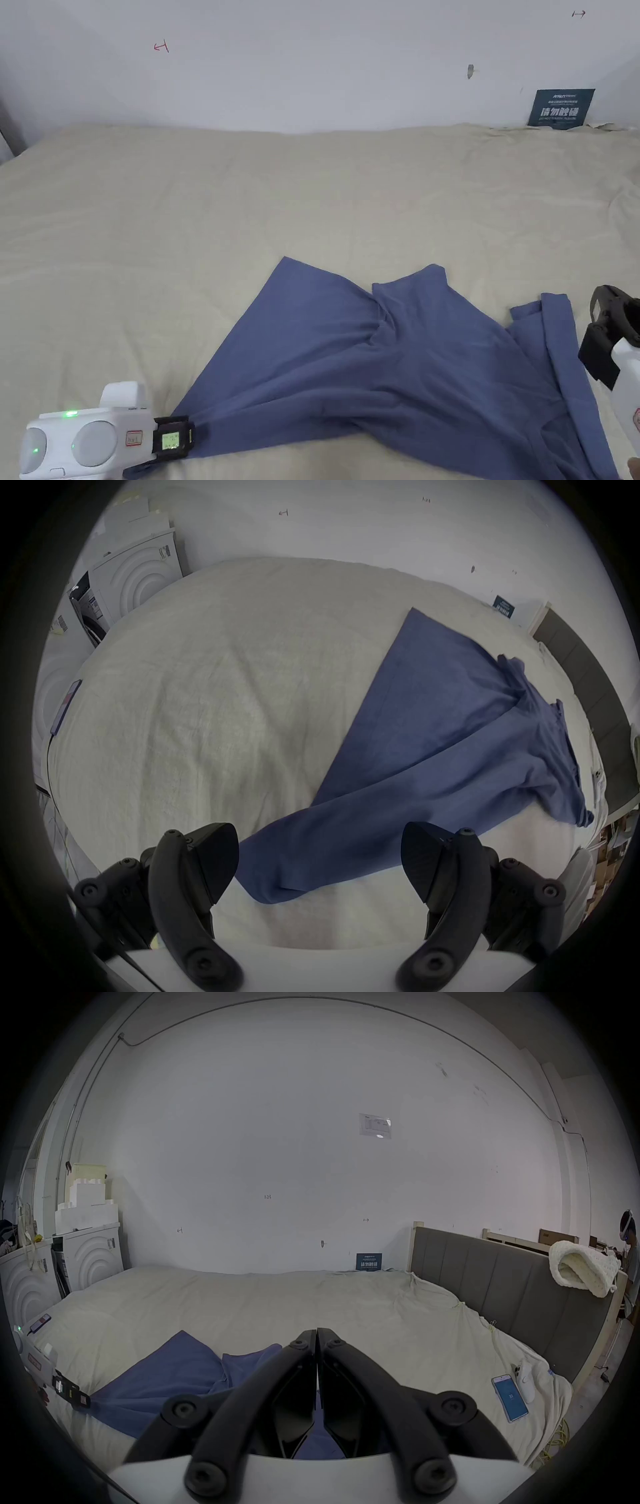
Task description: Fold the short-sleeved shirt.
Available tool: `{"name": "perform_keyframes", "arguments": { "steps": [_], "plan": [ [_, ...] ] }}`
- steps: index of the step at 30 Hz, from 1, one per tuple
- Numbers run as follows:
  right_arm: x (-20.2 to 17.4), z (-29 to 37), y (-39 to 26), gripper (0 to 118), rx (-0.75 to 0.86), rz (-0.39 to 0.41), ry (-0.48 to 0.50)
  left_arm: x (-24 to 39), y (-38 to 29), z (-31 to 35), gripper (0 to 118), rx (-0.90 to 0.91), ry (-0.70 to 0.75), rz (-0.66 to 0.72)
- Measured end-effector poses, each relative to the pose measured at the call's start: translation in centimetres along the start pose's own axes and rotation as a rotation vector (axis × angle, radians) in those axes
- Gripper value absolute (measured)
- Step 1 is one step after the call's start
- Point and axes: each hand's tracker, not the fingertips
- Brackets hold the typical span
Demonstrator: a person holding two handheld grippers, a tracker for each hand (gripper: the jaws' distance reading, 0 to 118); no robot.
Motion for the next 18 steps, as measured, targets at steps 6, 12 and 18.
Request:
{"name": "perform_keyframes", "arguments": {
  "steps": [6,12,18],
  "plan": [
    [0.3,-1.0,-0.9,0,-0.03,-0.01,0.004,0.0,-0.3,-1.3,77,-0.028,0.03,-0.016],
    [1.3,-2.3,-1.5,0,-0.061,-0.032,-0.001,1.5,0.2,-0.9,11,-0.017,-0.06,-0.016],
    [2.3,-7.3,-2.0,0,-0.135,-0.073,0.045,1.5,0.7,0.7,8,0.043,-0.107,0.02]
  ]
}}
